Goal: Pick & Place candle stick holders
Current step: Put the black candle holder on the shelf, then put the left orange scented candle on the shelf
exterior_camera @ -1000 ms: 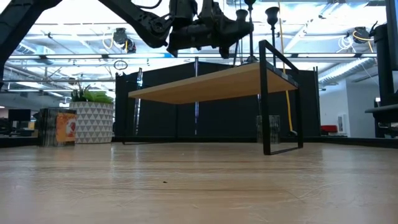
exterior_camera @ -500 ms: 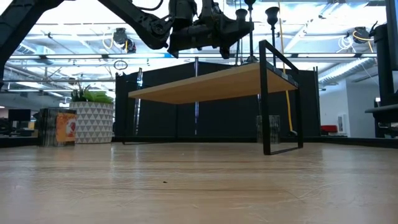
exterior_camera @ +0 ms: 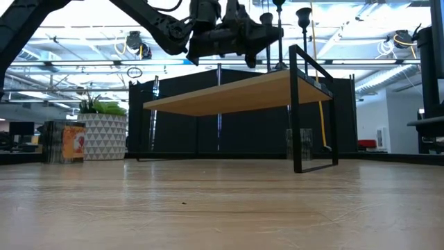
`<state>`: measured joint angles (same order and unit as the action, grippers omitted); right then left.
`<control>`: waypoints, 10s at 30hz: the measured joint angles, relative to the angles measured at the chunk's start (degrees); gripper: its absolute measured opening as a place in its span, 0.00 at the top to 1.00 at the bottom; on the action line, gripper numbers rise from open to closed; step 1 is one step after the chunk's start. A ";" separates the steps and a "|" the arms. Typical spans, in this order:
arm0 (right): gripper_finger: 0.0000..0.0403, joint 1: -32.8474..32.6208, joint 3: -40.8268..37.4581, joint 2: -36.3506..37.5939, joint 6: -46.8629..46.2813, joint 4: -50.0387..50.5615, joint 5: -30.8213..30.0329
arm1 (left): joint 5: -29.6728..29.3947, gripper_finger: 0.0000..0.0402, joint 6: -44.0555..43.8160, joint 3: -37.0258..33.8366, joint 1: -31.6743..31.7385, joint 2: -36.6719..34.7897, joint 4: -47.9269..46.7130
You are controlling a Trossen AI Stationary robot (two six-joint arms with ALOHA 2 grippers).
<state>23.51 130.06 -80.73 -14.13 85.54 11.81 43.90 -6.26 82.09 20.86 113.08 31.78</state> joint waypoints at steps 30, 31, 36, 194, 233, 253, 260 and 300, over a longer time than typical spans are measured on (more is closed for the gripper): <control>0.85 0.00 0.02 -0.22 -0.15 -1.01 0.00 | -0.10 0.90 0.51 0.04 0.00 0.00 1.26; 0.85 0.00 0.02 -0.26 -0.11 -1.03 0.00 | -0.11 0.90 0.83 0.04 -0.09 0.00 0.98; 0.85 0.00 0.02 -0.93 0.03 -1.03 0.17 | -0.09 0.90 1.57 0.04 -0.39 0.00 -1.06; 1.00 0.00 -94.51 80.48 2.49 -53.23 2.97 | -54.93 0.54 -38.78 -34.62 -1.05 -50.10 -97.82; 1.00 0.02 -100.76 80.46 5.84 -58.60 -14.60 | -56.41 0.54 -37.21 -38.09 2.44 -50.10 -97.57; 1.00 0.02 -100.69 80.43 4.31 -58.77 -14.60 | -56.80 0.95 -35.57 -44.69 3.45 -50.23 -90.18; 1.00 0.01 -100.69 80.43 2.98 -58.77 -14.60 | -56.79 0.98 -34.36 -44.83 3.50 -50.14 -87.24; 1.00 0.00 -100.69 80.43 2.84 -59.31 -14.75 | -44.63 1.00 -32.79 -5.93 -15.53 -47.10 -97.21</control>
<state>23.51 29.36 -0.30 -11.29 26.22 -2.94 -0.73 -39.05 76.16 5.34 65.98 -65.43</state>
